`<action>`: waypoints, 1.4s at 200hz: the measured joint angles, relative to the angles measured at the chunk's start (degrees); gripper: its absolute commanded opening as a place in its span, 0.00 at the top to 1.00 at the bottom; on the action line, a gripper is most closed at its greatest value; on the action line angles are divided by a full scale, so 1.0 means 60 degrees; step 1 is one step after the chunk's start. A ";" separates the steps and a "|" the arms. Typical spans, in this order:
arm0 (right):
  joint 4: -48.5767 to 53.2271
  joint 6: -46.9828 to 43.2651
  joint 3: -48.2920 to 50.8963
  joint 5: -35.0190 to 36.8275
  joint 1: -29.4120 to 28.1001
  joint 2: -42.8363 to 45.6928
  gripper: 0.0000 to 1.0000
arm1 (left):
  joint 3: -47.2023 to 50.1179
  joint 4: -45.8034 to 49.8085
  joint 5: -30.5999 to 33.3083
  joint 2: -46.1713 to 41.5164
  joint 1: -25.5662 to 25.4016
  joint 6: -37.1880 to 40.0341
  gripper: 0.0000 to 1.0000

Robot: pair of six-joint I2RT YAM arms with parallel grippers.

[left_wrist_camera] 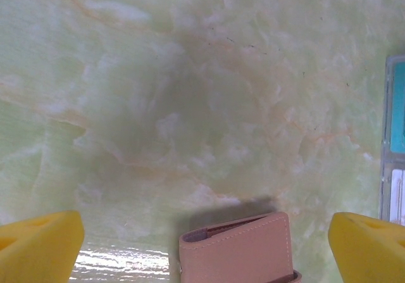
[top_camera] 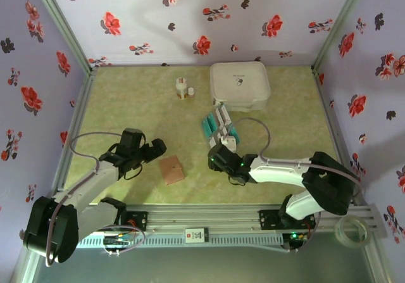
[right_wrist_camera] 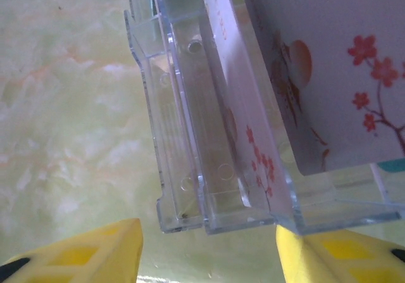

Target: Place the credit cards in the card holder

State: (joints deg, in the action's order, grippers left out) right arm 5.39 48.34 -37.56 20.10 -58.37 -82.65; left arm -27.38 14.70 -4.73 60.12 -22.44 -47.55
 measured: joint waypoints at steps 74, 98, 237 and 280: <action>-0.0015 0.0069 -0.0178 -0.1020 -0.1213 0.1235 0.27 | 0.0000 0.0062 -0.0044 -0.0441 -0.0062 0.0000 0.00; -0.0186 0.0393 -0.0375 -0.1326 -0.1723 0.0528 0.31 | 0.0004 0.0051 -0.0171 -0.0532 -0.0095 -0.0022 0.00; -0.4018 0.2393 -0.0444 -0.2437 -0.1989 -0.2233 0.48 | 0.0812 -0.0321 -0.0481 -0.0714 -0.0510 -0.0747 0.00; -0.4747 0.2754 -0.0444 -0.2656 -0.1989 -0.2685 0.52 | 0.0984 -0.0579 -0.0481 -0.0710 -0.0597 -0.0885 0.00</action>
State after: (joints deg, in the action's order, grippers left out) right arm -23.09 64.86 -40.23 4.16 -70.30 -98.76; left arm -21.47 11.22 -7.62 55.86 -26.02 -52.86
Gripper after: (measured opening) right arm 0.487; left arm 0.997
